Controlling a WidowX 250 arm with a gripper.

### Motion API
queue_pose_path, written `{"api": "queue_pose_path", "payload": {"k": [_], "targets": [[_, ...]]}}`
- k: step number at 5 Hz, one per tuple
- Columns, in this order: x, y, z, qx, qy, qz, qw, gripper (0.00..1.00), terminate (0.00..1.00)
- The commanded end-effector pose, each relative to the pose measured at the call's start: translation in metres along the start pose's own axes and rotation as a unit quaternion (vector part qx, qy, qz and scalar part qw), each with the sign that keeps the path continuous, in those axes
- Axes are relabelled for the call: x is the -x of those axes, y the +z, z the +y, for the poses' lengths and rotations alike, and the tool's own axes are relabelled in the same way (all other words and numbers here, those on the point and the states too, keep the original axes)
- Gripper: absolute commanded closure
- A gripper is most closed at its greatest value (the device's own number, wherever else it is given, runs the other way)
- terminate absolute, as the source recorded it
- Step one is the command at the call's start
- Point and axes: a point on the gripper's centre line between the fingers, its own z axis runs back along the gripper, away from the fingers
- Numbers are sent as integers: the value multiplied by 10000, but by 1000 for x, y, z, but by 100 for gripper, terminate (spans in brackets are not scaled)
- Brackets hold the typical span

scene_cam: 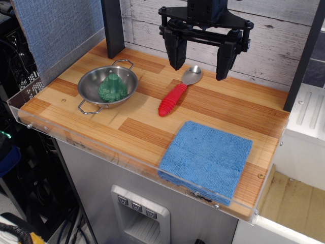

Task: Move the orange spoon on to the blue towel.

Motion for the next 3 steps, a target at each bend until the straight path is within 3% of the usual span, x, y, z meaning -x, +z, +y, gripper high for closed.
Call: {"api": "queue_pose_path", "payload": {"k": [1, 2, 3], "targets": [[0, 0, 0, 0, 0, 0, 10000, 0, 0], [-15, -7, 22, -108, -161, -162, 9997, 0, 0], [-31, -16, 55, -310, 62, -115, 9994, 0, 0]]}}
